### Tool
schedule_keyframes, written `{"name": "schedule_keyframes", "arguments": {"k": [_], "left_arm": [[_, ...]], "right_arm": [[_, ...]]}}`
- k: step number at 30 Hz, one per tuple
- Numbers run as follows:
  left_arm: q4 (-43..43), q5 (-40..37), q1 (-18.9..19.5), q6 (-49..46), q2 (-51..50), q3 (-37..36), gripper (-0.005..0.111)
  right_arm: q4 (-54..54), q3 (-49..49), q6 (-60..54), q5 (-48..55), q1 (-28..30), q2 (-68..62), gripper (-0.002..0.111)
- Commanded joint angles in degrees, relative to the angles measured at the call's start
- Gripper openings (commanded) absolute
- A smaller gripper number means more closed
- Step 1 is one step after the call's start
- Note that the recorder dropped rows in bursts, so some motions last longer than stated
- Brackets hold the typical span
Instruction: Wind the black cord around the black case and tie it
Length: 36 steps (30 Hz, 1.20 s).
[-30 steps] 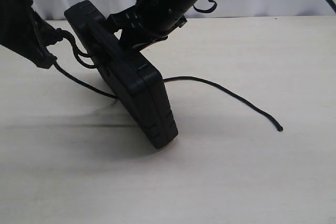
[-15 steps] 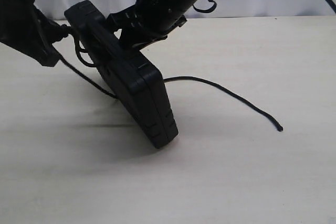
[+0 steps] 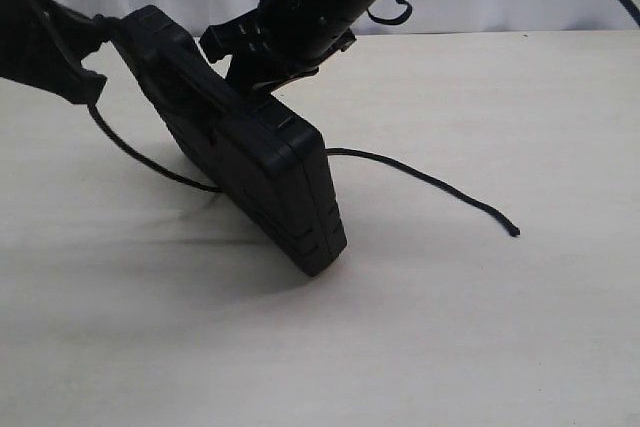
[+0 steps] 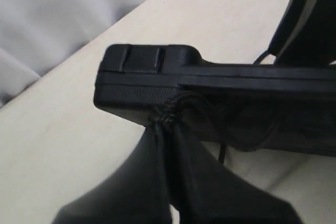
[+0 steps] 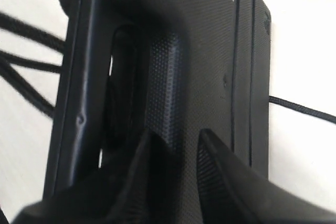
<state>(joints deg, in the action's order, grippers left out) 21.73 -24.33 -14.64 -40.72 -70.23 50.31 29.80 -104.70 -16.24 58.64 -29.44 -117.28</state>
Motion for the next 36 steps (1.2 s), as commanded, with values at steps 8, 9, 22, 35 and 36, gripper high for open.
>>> {"name": "schedule_keyframes", "arguments": {"k": [8,9,22,35,36], "left_arm": [[7.86,2.77,-0.1,-0.17,0.39,-4.95,0.0],[9.46,2.59,-0.1,-1.6,0.29,-5.18,0.0],[19.91,4.49,-0.1,-10.93,-3.13,-6.82,0.0],[25.55,4.16,-0.1,-15.85,-3.63,-7.36,0.0],[25.55,5.08,-0.1,-15.85,-3.63,-7.9,0.0]], "right_arm": [[-0.84,0.3,1.71,-0.09,-0.06,0.15,0.03],[-0.84,0.3,1.71,-0.09,-0.06,0.15,0.03],[-0.84,0.3,1.96,-0.48,-0.06,0.15,0.03],[-0.62,0.19,0.62,1.43,-0.06,0.15,0.058],[-0.62,0.05,0.74,1.54,-0.06,0.15,0.058]]}}
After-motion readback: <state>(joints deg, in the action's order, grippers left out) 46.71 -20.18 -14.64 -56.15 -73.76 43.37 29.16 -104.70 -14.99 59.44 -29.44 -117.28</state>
